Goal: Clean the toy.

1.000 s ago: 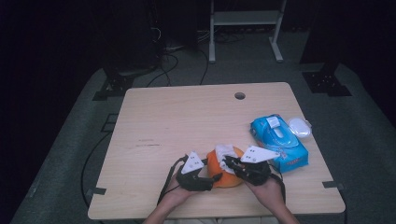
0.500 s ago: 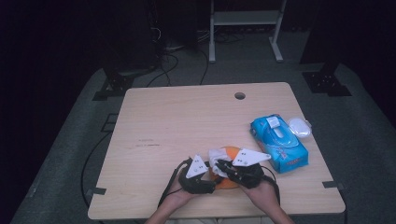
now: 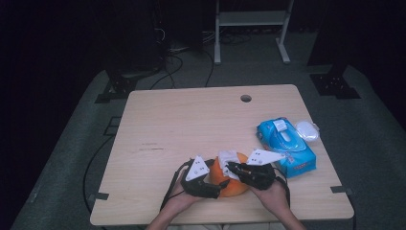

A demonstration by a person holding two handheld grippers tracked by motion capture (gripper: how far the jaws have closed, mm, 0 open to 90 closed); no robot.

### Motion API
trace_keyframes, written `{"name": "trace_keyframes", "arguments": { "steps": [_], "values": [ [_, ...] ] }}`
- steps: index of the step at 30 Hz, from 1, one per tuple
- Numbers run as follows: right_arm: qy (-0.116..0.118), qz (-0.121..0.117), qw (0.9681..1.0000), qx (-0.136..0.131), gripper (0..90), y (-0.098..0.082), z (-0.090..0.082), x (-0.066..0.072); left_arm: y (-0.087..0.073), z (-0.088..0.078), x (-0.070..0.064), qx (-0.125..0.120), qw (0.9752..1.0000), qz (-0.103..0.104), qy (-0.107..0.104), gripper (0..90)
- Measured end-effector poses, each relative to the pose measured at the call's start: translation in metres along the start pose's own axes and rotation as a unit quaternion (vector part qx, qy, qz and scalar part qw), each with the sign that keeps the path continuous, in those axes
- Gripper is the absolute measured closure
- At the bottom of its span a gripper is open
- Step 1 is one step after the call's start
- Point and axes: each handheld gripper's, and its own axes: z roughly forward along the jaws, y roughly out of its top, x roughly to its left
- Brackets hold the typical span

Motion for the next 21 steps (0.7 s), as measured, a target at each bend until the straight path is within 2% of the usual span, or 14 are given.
{"name": "trace_keyframes", "arguments": {
  "steps": [2, 6, 8, 11, 12, 13, 15, 16, 17, 18, 19, 21],
  "values": [
    [-0.005, 0.013, 0.9999, -0.006, 81.8, 0.001, -0.004, -0.007, -0.003, 0.002, 0.001, 0.003, 0.9999, -0.011, 0.002, 20.2],
    [-0.024, 0.048, 0.9985, -0.008, 81.8, -0.01, -0.011, -0.025, -0.006, 0.003, 0.001, 0.008, 0.9999, -0.01, 0.005, 24.0],
    [-0.025, 0.068, 0.9973, -0.013, 81.7, -0.014, -0.012, -0.032, -0.005, 0.003, 0.001, 0.01, 0.9999, -0.01, 0.003, 24.0],
    [-0.031, 0.064, 0.9974, -0.013, 81.8, -0.013, -0.012, -0.03, -0.003, 0.0, 0.004, 0.002, 0.9999, -0.015, -0.007, 23.2],
    [-0.03, 0.064, 0.9975, -0.013, 81.8, -0.012, -0.011, -0.028, -0.001, -0.001, 0.005, -0.002, 0.9999, -0.015, -0.008, 20.4],
    [-0.028, 0.062, 0.9976, -0.012, 81.8, -0.011, -0.011, -0.027, 0.001, -0.002, 0.006, -0.019, 0.9997, -0.012, -0.007, 18.4],
    [-0.01, 0.057, 0.9982, -0.017, 81.7, -0.009, -0.01, -0.022, 0.003, -0.002, 0.006, -0.033, 0.9994, -0.01, 0.0, 15.7],
    [-0.001, 0.056, 0.9982, -0.02, 81.7, -0.008, -0.008, -0.019, 0.003, 0.0, 0.005, -0.03, 0.9995, -0.006, 0.001, 15.7],
    [-0.001, 0.044, 0.9989, -0.015, 81.6, -0.006, -0.007, -0.014, 0.002, 0.001, 0.005, -0.023, 0.9997, -0.001, 0.002, 19.9],
    [-0.007, 0.033, 0.9994, -0.012, 81.7, -0.004, -0.006, -0.012, 0.0, 0.002, 0.004, -0.018, 0.9998, 0.006, 0.008, 22.6],
    [-0.015, 0.026, 0.9995, -0.011, 81.7, -0.001, -0.008, -0.012, -0.001, 0.003, 0.004, -0.013, 0.9998, 0.005, 0.012, 25.1],
    [-0.026, 0.04, 0.9988, -0.015, 81.7, -0.002, -0.013, -0.019, -0.003, 0.003, 0.006, -0.004, 0.9998, -0.005, 0.02, 27.5]
  ]
}}
